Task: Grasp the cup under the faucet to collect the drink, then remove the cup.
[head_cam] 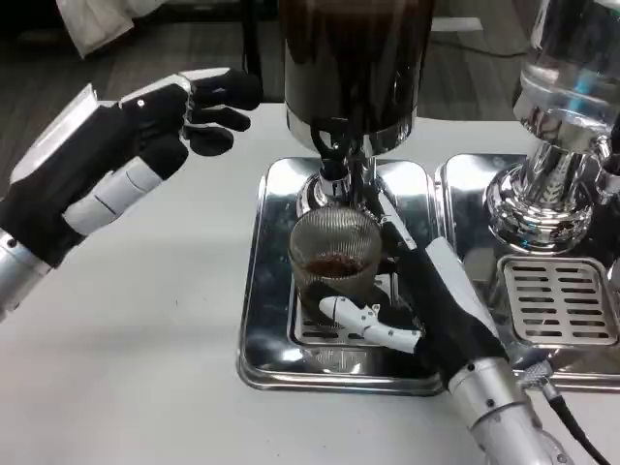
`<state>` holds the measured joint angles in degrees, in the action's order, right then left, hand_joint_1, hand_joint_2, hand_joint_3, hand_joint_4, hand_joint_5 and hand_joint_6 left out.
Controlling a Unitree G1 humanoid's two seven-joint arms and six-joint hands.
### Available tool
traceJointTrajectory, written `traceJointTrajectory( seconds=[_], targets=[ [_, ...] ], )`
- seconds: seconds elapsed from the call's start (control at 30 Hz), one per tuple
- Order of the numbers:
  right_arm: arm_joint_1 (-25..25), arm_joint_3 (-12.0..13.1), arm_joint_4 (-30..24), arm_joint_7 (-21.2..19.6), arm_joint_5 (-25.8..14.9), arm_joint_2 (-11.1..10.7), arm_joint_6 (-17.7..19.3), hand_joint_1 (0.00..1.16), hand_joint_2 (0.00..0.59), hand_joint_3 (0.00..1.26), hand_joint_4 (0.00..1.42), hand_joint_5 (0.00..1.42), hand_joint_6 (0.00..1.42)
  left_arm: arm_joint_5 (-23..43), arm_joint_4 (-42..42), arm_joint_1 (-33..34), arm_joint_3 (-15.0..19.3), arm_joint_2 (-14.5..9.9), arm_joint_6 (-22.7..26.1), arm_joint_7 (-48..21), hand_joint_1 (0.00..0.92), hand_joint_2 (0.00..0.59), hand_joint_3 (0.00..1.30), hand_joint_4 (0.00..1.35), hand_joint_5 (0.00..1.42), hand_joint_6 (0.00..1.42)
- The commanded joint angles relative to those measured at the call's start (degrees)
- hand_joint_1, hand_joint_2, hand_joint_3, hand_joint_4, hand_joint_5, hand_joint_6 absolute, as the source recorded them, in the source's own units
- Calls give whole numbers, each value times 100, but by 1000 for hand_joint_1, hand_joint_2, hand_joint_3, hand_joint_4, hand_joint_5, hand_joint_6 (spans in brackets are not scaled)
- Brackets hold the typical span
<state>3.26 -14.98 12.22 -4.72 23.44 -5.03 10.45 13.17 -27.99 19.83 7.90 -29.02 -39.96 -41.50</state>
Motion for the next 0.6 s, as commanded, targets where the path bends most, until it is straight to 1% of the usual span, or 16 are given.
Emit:
traceJointTrajectory(
  seconds=[0.03,0.13,0.27,0.33,0.43,0.5,0.6],
  targets=[
    [-35,-29,-100,-224,178,58,-181,641,182,0,14,148,293,-51,-34,-40,9,-16,57,49,0,114,274,277,314,430],
    [-30,-58,-123,-338,304,82,-252,669,184,11,69,208,347,-65,-64,-21,7,-20,55,46,0,115,280,281,315,432],
    [-23,-74,-67,-586,369,149,-186,690,182,90,153,295,440,-80,-109,-9,14,-39,47,42,0,116,288,293,316,434],
    [6,-93,-28,-652,400,149,-165,691,182,162,227,360,511,-85,-109,-25,24,-53,39,47,0,117,291,293,319,435],
    [60,-131,23,-610,404,94,-151,691,182,219,285,422,577,-91,-80,-52,37,-79,28,49,0,118,294,293,322,435],
    [53,-126,45,-672,412,81,-94,691,182,238,308,450,622,-97,-64,-63,48,-94,18,54,0,120,296,294,325,435],
    [18,-170,-8,-838,575,52,-81,691,182,259,339,484,670,-98,-62,-68,66,-104,1,63,0,121,299,298,328,435]
  ],
)
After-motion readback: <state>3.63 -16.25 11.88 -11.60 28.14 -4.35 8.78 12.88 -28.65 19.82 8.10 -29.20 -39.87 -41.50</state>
